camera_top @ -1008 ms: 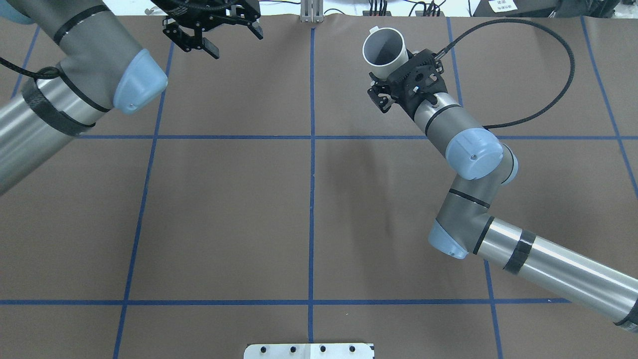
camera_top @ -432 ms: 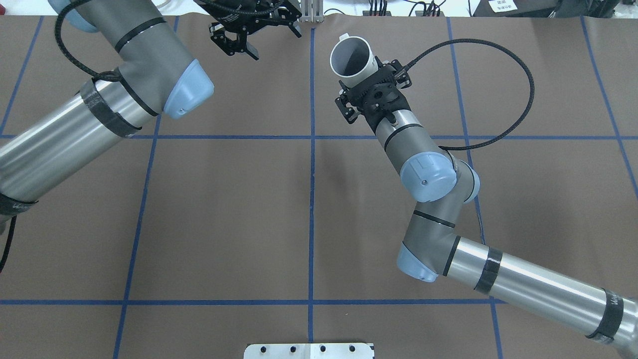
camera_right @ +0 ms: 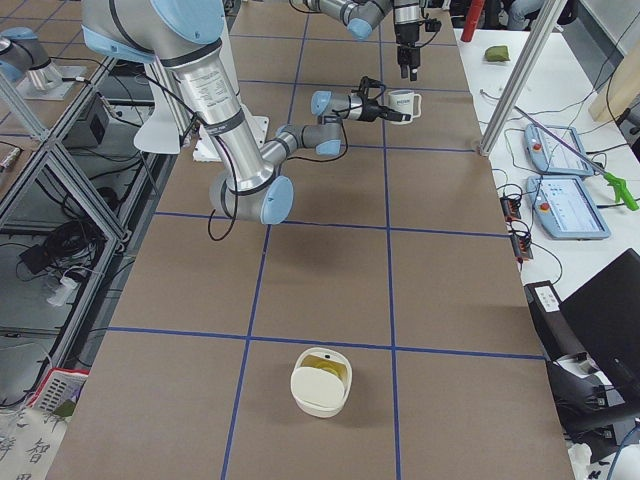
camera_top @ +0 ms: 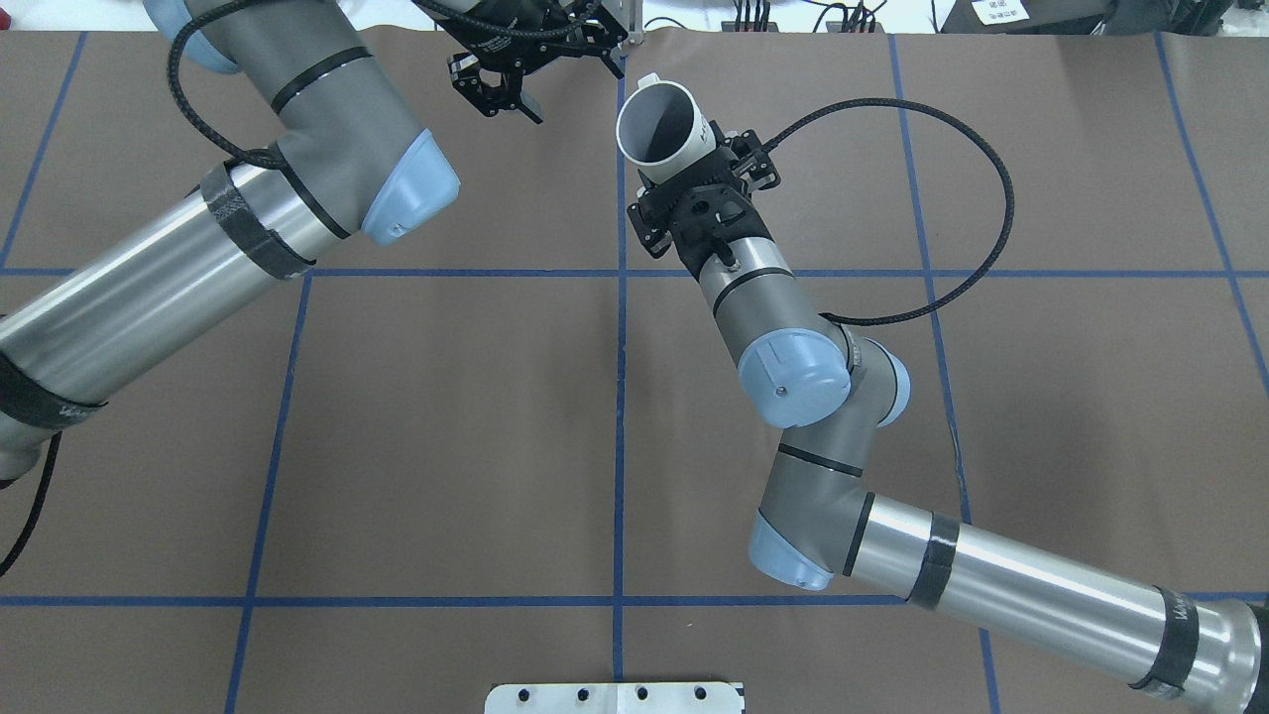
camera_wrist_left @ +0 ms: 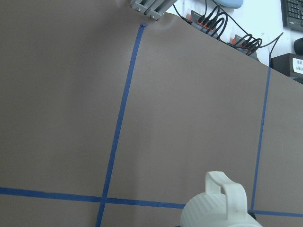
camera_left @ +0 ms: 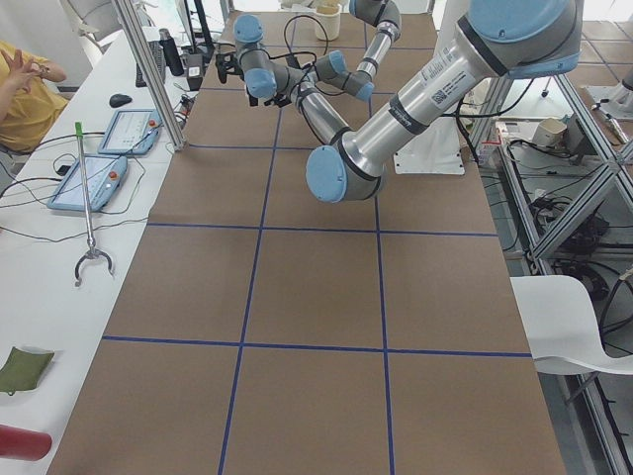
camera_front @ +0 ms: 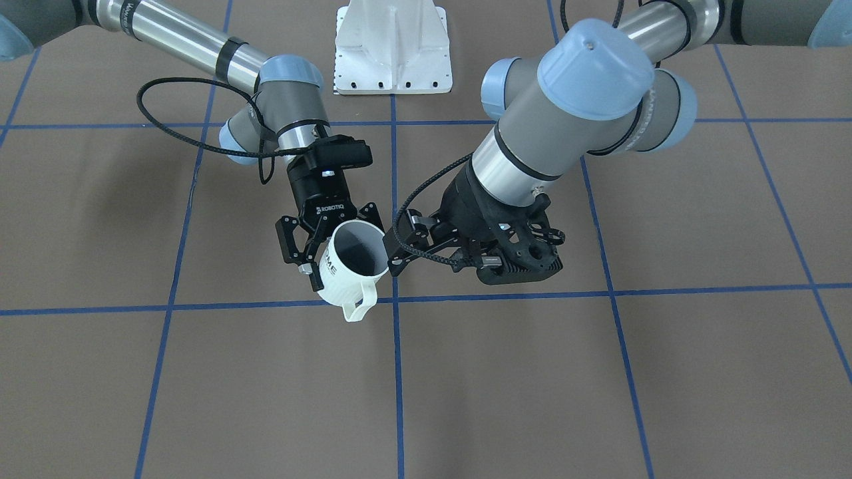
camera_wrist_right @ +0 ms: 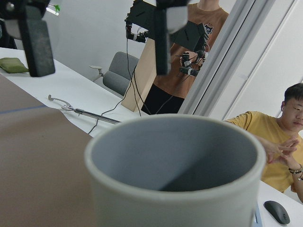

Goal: Left arm hands cup to right arm to dump lemon

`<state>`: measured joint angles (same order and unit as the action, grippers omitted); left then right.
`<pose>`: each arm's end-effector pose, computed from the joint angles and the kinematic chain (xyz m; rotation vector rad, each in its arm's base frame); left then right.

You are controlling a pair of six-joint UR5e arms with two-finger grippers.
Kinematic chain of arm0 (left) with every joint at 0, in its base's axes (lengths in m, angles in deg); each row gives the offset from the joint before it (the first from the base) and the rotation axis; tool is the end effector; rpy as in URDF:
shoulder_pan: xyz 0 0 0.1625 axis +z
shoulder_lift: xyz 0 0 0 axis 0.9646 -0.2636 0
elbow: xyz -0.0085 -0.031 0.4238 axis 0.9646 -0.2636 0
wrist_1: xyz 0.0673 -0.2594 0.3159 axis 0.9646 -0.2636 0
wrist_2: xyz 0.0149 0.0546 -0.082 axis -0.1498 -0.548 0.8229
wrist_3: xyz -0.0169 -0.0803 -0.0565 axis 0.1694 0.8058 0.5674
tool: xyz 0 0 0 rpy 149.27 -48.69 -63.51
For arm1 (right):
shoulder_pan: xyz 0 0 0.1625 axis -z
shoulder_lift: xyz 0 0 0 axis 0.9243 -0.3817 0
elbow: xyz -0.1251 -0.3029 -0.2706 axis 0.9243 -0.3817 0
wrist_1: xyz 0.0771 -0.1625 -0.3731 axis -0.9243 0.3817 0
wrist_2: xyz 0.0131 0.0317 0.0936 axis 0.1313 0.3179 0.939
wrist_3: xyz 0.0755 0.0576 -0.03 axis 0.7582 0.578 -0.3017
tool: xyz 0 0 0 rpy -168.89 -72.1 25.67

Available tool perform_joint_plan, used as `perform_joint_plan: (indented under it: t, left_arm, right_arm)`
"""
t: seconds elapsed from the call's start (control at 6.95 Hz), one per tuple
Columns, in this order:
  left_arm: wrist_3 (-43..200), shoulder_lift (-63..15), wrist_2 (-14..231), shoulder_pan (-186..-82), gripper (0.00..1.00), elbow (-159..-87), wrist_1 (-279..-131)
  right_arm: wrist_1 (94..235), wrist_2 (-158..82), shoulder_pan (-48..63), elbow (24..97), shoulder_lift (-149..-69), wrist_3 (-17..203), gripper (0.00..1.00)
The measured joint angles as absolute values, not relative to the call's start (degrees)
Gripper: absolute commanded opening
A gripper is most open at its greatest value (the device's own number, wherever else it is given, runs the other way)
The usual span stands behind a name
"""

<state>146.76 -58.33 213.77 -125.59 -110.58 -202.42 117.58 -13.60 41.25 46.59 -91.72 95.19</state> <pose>0.4132 -0.6250 0.0872 0.0510 1.2518 -0.2906 -0.5287 -0.4848 0.2246 1.4504 -0.5018 -0.0629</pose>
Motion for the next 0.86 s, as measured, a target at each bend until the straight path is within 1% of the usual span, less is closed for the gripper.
perform_joint_plan:
  t: [0.58, 0.72, 0.86]
  left_arm:
    - [147.53, -58.3, 213.29, -124.68, 0.82, -110.73, -204.42]
    - [147.54, -58.27, 213.31, -124.62, 0.76, -110.8, -204.51]
    - [147.53, -58.21, 213.31, -124.51, 0.73, -110.83, -204.54]
  right_arm:
    - [122.94, -14.27, 41.53, 46.92, -89.79, 96.08, 0.0]
    - [123.58, -14.26, 41.49, 46.94, -89.7, 96.18, 0.0]
    - [123.83, -14.22, 41.44, 46.97, -89.65, 96.25, 0.0]
